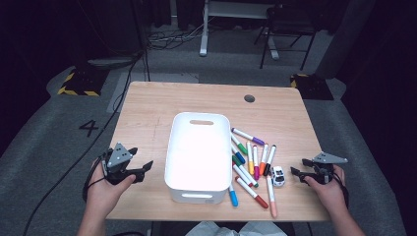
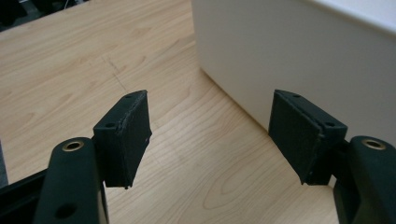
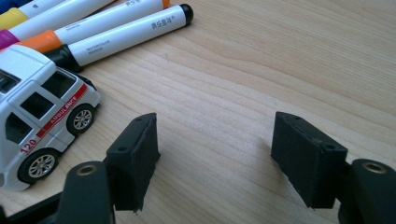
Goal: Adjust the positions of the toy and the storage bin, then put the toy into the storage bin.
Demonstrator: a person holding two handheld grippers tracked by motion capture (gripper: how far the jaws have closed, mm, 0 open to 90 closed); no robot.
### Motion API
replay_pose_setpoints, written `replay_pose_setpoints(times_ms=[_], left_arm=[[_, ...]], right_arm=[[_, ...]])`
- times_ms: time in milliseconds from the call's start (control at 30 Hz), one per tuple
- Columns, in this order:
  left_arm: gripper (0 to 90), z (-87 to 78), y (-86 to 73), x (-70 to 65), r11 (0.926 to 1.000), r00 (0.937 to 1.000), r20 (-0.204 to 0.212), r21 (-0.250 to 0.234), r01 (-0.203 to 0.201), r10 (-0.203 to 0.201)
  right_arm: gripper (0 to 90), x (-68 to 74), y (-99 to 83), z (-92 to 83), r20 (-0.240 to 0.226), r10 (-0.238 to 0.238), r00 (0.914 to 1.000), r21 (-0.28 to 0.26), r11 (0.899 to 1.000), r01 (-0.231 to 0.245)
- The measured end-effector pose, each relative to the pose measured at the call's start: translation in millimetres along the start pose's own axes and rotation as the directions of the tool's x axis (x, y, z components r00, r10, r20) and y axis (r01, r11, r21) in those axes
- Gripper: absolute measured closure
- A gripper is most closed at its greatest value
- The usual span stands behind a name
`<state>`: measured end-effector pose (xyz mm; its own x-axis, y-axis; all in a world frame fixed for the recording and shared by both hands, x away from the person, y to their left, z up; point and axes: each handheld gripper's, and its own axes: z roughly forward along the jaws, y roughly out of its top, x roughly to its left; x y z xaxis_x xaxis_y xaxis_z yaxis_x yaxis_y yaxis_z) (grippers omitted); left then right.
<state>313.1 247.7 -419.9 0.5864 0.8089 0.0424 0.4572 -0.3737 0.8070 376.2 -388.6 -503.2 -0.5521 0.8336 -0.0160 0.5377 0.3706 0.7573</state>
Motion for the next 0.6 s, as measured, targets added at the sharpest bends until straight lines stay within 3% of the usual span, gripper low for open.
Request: replay_pose_setpoints(times_ms=[233, 600], left_arm=[[30.4, 17.4, -23.9, 3.6, 0.9988, 0.9993, -0.029, 0.042, 0.026, -0.025], [29.9, 37.1, -63.3, 7.5, 0.9904, 0.9964, -0.045, 0.115, 0.076, -0.071]], right_arm=[[36.5, -1.3, 2.4, -2.6, -0.029, -0.006, 0.9996, 0.003, 1.000, 0.006], [40.3, 5.1, 31.0, -8.2, -0.111, -0.031, 0.9934, -0.005, 1.000, 0.030]])
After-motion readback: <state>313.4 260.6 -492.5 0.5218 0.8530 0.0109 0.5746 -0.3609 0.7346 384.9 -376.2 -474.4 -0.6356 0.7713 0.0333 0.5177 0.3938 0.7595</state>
